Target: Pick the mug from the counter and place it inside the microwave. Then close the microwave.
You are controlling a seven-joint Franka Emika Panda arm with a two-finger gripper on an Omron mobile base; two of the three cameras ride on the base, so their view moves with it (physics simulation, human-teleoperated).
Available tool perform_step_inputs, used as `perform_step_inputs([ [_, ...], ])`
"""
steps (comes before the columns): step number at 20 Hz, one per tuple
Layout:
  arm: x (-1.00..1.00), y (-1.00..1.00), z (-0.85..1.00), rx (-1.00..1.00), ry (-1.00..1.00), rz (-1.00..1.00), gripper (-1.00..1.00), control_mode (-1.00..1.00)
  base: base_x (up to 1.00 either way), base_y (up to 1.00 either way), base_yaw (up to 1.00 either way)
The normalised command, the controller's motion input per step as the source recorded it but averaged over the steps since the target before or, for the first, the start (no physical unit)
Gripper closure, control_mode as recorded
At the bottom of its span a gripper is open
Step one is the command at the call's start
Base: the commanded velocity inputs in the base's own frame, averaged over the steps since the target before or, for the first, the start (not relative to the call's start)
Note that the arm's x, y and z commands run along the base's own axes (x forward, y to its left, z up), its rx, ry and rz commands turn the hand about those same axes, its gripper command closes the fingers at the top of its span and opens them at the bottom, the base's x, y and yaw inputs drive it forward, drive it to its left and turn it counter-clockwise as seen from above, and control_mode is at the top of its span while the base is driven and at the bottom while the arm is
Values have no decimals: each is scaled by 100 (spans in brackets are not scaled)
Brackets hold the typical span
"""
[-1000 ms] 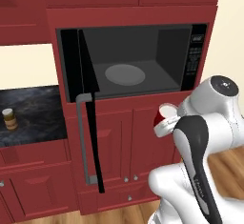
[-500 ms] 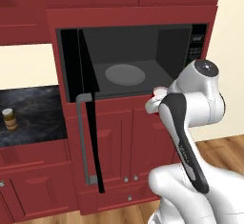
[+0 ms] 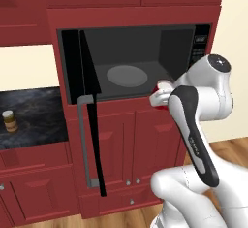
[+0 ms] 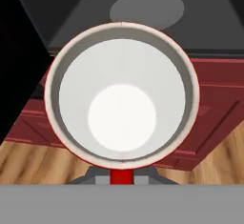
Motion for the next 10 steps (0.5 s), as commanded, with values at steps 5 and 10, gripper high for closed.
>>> perform_step_inputs([
  [5, 7, 0, 35, 0, -13, 0, 100, -100, 0, 0, 0],
  [10, 21, 0, 22, 0, -3, 0, 100, -100, 0, 0, 0],
])
